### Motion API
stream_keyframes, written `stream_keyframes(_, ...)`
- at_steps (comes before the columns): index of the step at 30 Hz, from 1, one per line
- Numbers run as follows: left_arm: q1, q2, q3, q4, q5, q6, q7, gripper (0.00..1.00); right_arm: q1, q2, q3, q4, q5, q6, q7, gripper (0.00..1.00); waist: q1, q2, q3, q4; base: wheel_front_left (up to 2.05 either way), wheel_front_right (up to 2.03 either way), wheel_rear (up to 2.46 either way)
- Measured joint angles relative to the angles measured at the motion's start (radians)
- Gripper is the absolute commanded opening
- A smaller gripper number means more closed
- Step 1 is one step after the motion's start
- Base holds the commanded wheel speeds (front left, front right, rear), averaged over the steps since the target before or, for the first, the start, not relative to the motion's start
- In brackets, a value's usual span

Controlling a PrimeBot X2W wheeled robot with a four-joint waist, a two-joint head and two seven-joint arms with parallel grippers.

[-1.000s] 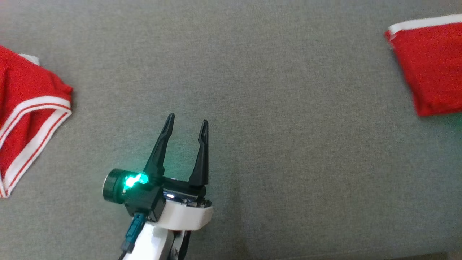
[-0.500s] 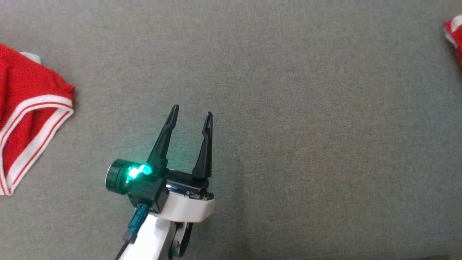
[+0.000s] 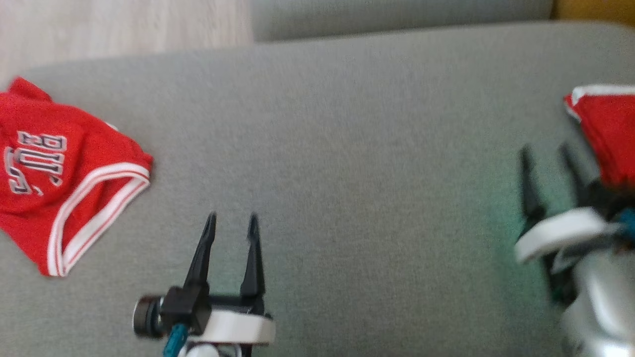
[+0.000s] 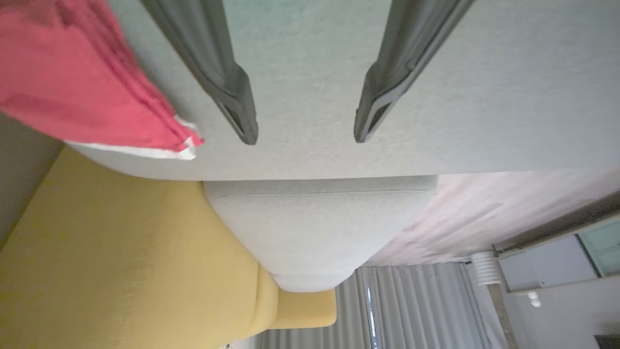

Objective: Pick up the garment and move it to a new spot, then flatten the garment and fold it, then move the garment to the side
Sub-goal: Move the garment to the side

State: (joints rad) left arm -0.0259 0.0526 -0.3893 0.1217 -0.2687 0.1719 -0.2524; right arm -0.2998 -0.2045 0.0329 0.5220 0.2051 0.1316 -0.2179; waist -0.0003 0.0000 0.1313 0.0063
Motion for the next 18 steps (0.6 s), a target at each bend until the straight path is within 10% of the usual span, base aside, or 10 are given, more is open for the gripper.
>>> stream_keyframes(9,0.093,0.0,0.013,0.062,-0.033,0.029,0.0,1.0,0.237,0.053,0.139,-0.046,0.151,0.0,-0.026,1.0,0.0,0.0,-0.142,0.029,0.0,0.0,0.0)
stream_keyframes(18,0.145,0.001,0.073,-0.038,0.027,-0.047,0.0,1.0,0.377,0.11,0.053,-0.253,0.041,0.0,-0.033,1.0,0.0002,0.0,-0.209,0.063,0.0,0.0,0.0)
